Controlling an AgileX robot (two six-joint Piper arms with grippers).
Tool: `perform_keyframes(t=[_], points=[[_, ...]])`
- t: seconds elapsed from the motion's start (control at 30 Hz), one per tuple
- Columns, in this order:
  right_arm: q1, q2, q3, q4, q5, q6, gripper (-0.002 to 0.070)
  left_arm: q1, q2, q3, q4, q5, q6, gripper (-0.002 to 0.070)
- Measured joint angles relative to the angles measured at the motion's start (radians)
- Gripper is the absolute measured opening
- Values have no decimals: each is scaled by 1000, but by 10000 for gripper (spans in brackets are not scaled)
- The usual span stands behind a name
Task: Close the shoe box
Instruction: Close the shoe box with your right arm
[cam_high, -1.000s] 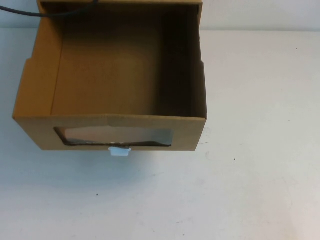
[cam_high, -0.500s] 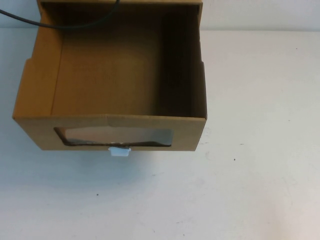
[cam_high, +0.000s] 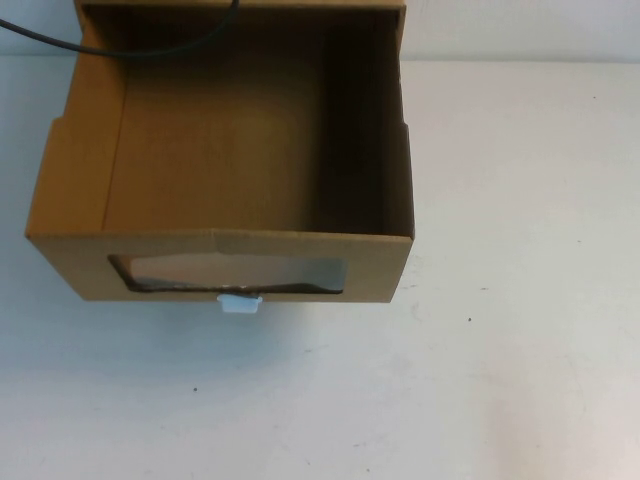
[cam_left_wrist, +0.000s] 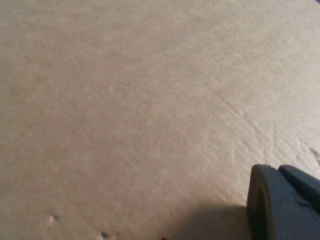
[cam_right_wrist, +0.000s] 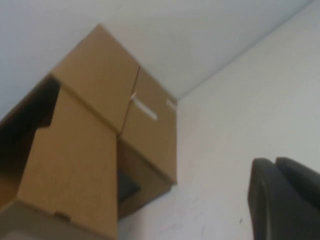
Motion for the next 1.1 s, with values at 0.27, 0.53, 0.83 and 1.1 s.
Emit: perform_keyframes(t=[0.27, 0.53, 0.83, 1.1], points=[[0, 353, -375, -158, 549, -23, -12, 0, 2, 0, 0, 0, -9, -5], [0, 757, -713, -120, 742, -260, -11, 0, 2, 0, 0, 0, -32, -5], [266, 1046, -953, -49, 703, -355, -11, 0, 2, 0, 0, 3, -36, -5], [720, 1229, -1081, -373, 554, -67, -11, 0, 2, 0, -3, 4, -38, -5]])
